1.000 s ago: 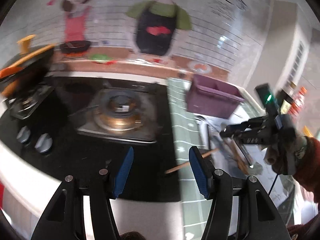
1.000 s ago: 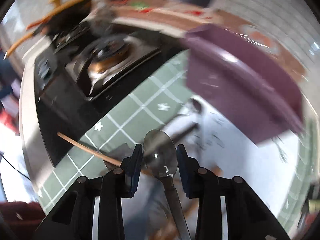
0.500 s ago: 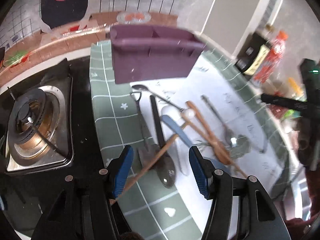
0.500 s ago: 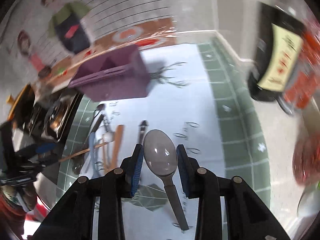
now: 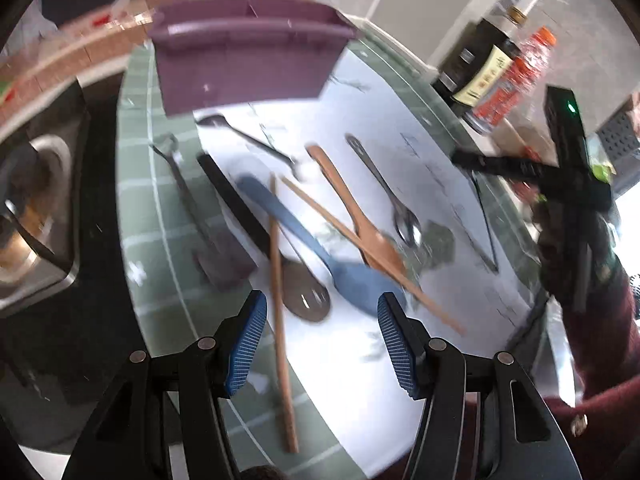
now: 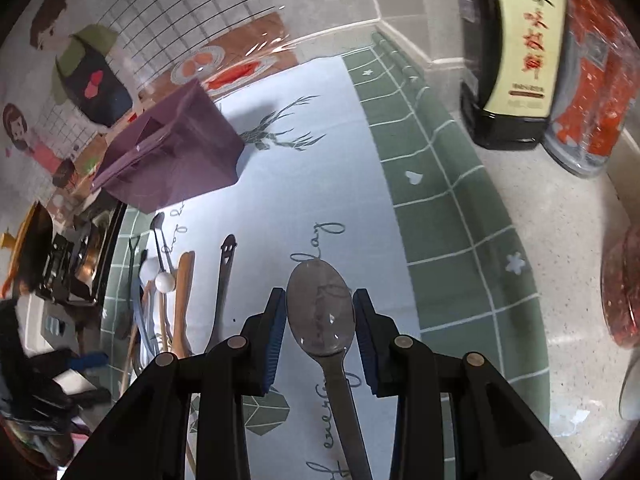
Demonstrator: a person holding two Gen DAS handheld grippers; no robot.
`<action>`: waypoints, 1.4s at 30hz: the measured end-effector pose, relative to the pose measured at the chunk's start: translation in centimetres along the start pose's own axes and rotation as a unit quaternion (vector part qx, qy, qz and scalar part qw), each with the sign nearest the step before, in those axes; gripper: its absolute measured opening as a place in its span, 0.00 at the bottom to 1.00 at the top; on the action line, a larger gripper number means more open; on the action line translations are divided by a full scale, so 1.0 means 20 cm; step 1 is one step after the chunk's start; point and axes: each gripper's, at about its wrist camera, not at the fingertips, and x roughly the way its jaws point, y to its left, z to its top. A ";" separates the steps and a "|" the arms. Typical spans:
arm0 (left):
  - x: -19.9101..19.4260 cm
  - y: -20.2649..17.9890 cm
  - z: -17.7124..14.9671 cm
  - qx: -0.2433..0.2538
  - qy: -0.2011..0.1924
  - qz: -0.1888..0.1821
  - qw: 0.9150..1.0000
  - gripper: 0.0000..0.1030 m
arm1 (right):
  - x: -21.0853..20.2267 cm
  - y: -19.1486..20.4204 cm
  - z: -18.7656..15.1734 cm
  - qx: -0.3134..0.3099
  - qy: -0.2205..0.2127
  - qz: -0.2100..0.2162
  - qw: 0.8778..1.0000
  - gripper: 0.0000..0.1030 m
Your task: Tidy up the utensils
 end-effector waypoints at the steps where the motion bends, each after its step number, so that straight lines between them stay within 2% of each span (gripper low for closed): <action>1: 0.02 0.00 0.02 -0.001 0.003 0.019 1.000 0.56 | 0.01 0.01 -0.01 -0.006 0.001 -0.002 1.000 0.30; 3: 0.09 0.01 0.06 -0.018 0.030 0.044 0.998 0.47 | 0.01 0.02 -0.02 -0.011 0.000 -0.007 1.000 0.30; 7: 0.17 0.09 0.09 -0.051 0.066 0.067 0.994 0.36 | 0.01 0.03 -0.04 -0.009 -0.008 -0.006 1.000 0.30; 10: 0.19 0.09 0.11 -0.054 0.071 0.064 0.994 0.34 | 0.01 0.02 -0.05 -0.010 -0.010 -0.006 1.000 0.31; 14: 0.24 0.08 0.19 -0.053 0.080 0.068 0.993 0.21 | 0.01 0.03 -0.06 -0.016 -0.012 -0.007 1.000 0.31; 15: 0.26 0.09 0.20 -0.058 0.086 0.067 0.992 0.21 | 0.01 0.04 -0.07 -0.018 -0.012 -0.007 1.000 0.31; 18: 0.27 0.09 0.24 -0.067 0.079 0.070 0.992 0.11 | 0.00 0.07 -0.09 -0.026 -0.015 -0.004 1.000 0.31; 19: 0.27 0.07 0.24 -0.064 0.070 0.074 0.993 0.07 | -0.01 0.08 -0.09 -0.029 -0.018 -0.003 0.999 0.31; 21: 0.22 0.05 0.22 -0.058 0.040 0.076 0.995 0.06 | -0.03 0.10 -0.10 -0.035 -0.023 -0.003 0.999 0.31; 24: 0.11 0.06 0.16 -0.089 -0.012 0.053 0.995 0.05 | -0.10 0.15 -0.11 -0.046 -0.039 -0.005 0.998 0.31; 27: -0.04 0.08 0.10 -0.131 -0.069 0.029 0.989 0.05 | -0.16 0.20 -0.12 -0.056 -0.050 0.001 0.997 0.31; 30: -0.18 0.09 0.05 -0.148 -0.118 0.019 0.982 0.05 | -0.24 0.25 -0.14 -0.069 -0.066 0.008 0.995 0.31; 35: -0.36 0.02 0.02 -0.122 -0.186 0.039 0.974 0.05 | -0.32 0.31 -0.15 -0.068 -0.084 0.024 0.994 0.30; 40: -0.49 -0.03 0.01 -0.101 -0.222 0.045 0.969 0.05 | -0.40 0.38 -0.14 -0.081 -0.103 0.037 0.991 0.30; 42: -0.55 -0.03 0.02 -0.098 -0.242 0.051 0.964 0.05 | -0.43 0.41 -0.13 -0.085 -0.113 0.042 0.989 0.29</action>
